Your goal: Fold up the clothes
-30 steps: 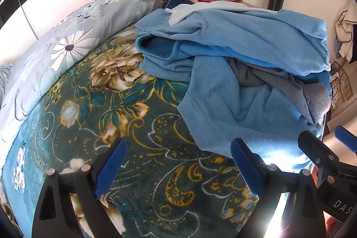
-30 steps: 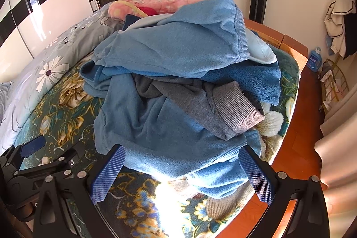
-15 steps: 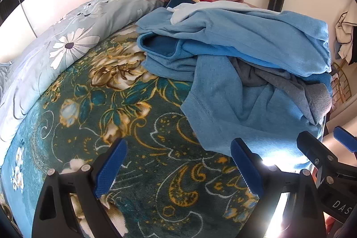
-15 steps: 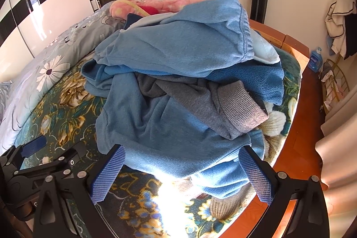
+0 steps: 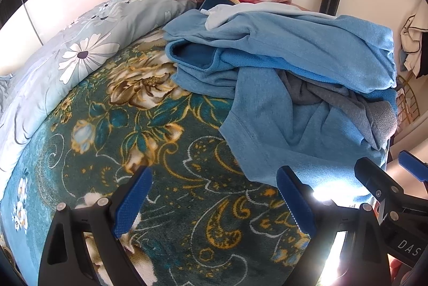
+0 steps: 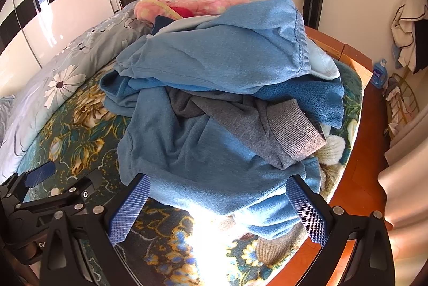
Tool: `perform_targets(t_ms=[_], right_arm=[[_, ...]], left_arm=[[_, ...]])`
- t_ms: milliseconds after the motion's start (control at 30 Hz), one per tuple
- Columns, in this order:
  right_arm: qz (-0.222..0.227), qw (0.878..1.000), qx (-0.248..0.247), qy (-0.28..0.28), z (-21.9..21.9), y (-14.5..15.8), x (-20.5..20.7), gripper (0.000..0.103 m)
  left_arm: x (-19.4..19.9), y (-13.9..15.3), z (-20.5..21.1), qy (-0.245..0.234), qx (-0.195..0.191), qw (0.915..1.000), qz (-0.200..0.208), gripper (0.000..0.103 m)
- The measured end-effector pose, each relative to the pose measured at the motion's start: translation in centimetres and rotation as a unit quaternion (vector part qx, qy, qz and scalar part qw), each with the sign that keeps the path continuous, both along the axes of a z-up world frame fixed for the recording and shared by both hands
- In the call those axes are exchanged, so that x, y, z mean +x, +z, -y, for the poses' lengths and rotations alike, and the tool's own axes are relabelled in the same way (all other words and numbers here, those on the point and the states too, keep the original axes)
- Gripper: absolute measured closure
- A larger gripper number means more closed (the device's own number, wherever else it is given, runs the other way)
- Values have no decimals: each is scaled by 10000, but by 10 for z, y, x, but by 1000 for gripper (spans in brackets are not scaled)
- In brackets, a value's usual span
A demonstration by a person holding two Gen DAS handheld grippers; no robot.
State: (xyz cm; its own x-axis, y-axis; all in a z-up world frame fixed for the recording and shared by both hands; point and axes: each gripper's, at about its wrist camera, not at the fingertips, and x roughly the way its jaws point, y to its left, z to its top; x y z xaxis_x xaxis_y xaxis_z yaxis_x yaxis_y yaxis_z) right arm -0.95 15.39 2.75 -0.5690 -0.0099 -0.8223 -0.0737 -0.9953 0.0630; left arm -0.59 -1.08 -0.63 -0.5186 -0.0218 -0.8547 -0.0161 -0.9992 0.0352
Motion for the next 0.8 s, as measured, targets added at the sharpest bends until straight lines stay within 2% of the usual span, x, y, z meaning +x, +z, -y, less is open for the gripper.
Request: perform_targets(t_ms=[800], right_arm=[[-33, 10000, 20, -9, -2, 3, 2, 0]], left_arm=[[-1, 2, 2, -22, 185, 9998, 73, 8]])
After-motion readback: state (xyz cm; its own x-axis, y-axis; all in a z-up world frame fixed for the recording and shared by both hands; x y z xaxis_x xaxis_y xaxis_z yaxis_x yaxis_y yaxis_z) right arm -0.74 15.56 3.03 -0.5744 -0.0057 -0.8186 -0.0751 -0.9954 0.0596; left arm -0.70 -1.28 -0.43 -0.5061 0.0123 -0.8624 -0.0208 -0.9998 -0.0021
